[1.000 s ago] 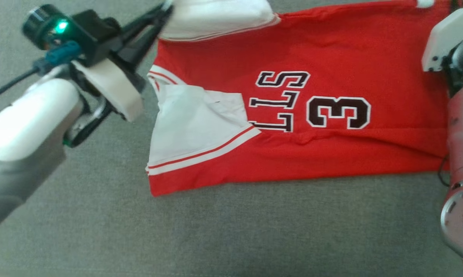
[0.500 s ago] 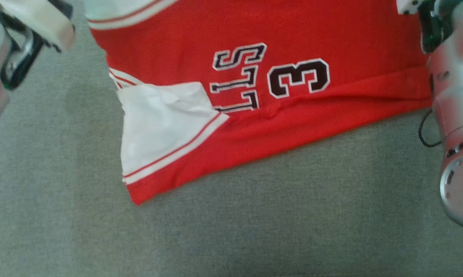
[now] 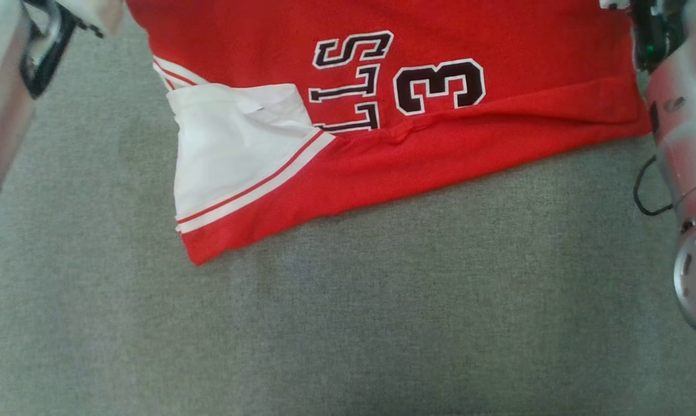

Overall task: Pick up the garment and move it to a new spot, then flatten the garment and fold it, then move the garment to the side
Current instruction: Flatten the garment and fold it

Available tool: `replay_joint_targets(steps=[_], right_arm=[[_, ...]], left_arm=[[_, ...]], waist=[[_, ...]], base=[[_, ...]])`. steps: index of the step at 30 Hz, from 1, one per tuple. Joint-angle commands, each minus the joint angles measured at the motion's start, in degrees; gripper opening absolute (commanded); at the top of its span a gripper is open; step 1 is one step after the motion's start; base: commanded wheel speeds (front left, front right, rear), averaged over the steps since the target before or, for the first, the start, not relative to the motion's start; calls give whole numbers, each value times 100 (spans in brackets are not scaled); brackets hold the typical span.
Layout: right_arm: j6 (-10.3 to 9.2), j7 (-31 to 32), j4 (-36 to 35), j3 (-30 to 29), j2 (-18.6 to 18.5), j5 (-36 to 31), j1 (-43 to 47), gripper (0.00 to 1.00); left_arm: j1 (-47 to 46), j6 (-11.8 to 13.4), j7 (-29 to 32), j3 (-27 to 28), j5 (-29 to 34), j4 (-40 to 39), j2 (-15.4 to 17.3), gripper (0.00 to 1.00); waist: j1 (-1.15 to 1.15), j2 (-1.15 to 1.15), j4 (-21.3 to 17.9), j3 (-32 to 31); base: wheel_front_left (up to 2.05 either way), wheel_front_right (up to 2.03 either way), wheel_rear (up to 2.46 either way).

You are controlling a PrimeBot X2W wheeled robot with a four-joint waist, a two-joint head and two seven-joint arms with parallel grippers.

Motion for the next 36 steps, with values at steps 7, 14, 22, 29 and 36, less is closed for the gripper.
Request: replay_joint_targets(steps=[7, 14, 22, 29, 36], right_arm=[[-10, 77, -27, 361, -192, 611, 250, 0], [-10, 446, 11, 962, -468, 1259, 870, 0], [-10, 1300, -310, 1879, -908, 2089, 1617, 0], [-10, 1965, -914, 2611, -1384, 2727, 2168, 0], [-10, 2742, -1670, 3331, -1839, 3361, 2672, 0]], left_arm=[[437, -98, -50, 295, 212, -420, 279, 0], [1286, -194, 53, 31, 46, -1012, 467, 0], [2132, -154, 579, -334, -235, -2073, 876, 0], [2597, 49, 854, -545, -295, -2730, 1070, 0], [2920, 203, 1025, -704, -334, -3117, 1224, 0]], waist=[[0, 0, 178, -307], [0, 0, 337, -707], [0, 0, 409, -1097], [0, 0, 429, -1219], [0, 0, 420, -1258]], base=[[0, 0, 0], [0, 0, 0], [0, 0, 0], [0, 0, 0], [0, 0, 0]])
